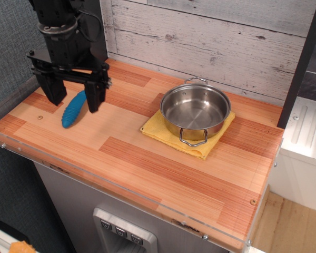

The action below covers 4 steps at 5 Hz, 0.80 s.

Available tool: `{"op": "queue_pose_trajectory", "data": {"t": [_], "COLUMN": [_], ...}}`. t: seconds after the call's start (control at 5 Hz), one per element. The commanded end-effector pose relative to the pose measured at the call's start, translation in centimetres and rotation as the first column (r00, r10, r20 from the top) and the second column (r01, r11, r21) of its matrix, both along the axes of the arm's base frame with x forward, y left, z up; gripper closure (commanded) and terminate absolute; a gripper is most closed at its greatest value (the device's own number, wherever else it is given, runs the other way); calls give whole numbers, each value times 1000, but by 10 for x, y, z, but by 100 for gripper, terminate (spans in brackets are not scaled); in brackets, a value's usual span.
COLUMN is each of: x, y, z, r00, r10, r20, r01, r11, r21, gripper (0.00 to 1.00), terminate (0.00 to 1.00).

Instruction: Move the blue spoon on the far edge of the table.

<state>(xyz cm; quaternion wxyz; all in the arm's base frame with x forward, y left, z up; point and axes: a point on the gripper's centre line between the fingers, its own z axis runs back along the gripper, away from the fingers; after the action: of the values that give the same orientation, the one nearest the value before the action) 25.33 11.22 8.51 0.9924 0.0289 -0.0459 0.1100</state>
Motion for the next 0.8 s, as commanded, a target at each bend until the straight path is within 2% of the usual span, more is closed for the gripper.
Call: {"op": "queue_pose_trajectory", "data": {"t": [0.0,0.2,0.6], "x": [40,52,60], "y": [45,56,68], "z": [-7,-22,-52], "r00": [990,990,997], "r10": [23,18,-27], "r20": [143,137,76], "r01": [-30,-25,22], "r11": [998,998,998], "r21": [53,51,58], "gripper": [0,0,0], "terminate": [0,0,0]}}
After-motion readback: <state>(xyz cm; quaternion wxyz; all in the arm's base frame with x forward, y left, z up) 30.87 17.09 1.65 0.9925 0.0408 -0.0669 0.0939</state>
